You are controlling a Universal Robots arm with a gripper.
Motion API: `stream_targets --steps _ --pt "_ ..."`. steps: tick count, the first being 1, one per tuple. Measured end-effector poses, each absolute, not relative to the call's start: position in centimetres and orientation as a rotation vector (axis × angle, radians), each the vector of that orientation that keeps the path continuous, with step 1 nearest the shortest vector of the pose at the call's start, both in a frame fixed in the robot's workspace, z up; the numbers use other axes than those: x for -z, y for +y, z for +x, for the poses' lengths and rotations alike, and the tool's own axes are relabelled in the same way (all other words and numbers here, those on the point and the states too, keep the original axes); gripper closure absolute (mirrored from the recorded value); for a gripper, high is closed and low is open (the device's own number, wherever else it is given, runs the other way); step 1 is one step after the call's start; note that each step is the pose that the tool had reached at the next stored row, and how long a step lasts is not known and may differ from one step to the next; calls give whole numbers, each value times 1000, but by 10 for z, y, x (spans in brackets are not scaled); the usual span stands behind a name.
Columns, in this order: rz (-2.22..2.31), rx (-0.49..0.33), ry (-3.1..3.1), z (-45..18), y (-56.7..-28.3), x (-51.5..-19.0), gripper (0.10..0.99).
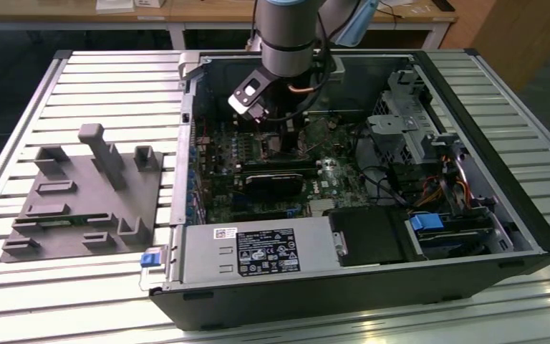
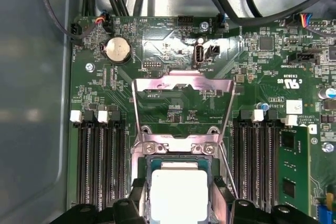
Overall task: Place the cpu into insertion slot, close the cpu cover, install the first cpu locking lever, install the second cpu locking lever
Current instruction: 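Place the cpu into insertion slot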
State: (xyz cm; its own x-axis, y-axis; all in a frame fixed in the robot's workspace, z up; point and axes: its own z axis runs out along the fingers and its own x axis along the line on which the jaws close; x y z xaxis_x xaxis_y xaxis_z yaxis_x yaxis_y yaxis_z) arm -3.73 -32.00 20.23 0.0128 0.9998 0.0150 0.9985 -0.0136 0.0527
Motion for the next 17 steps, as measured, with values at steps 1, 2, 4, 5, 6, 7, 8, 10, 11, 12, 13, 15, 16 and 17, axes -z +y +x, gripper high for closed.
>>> stream_targets --steps 1,2,4,5,6,7,8,10,11,12,13,15,16,17 --pt "2216 -74 2187 -37 -320 -203 486" --pt "2217 -73 2188 -37 -320 -204 486" --pt "2218 -71 2189 -36 -320 -207 612" --pt "2219 -69 2190 -36 -320 -207 612" --pt "2220 -66 2191 -36 -320 -208 671" --pt "2222 -63 2192 -35 -320 -208 729" --pt "2225 -61 2192 -34 -320 -209 729" --pt "2228 -55 2193 -33 -321 -209 843" --pt "2229 -52 2194 -32 -321 -209 843" --pt "2230 -51 2195 -31 -321 -209 906" --pt "2231 -50 2195 -31 -321 -209 961" --pt "2231 -50 2195 -31 -321 -210 980" --pt "2231 -50 2195 -31 -321 -210 980" --pt "2231 -50 2195 -31 -321 -210 980"
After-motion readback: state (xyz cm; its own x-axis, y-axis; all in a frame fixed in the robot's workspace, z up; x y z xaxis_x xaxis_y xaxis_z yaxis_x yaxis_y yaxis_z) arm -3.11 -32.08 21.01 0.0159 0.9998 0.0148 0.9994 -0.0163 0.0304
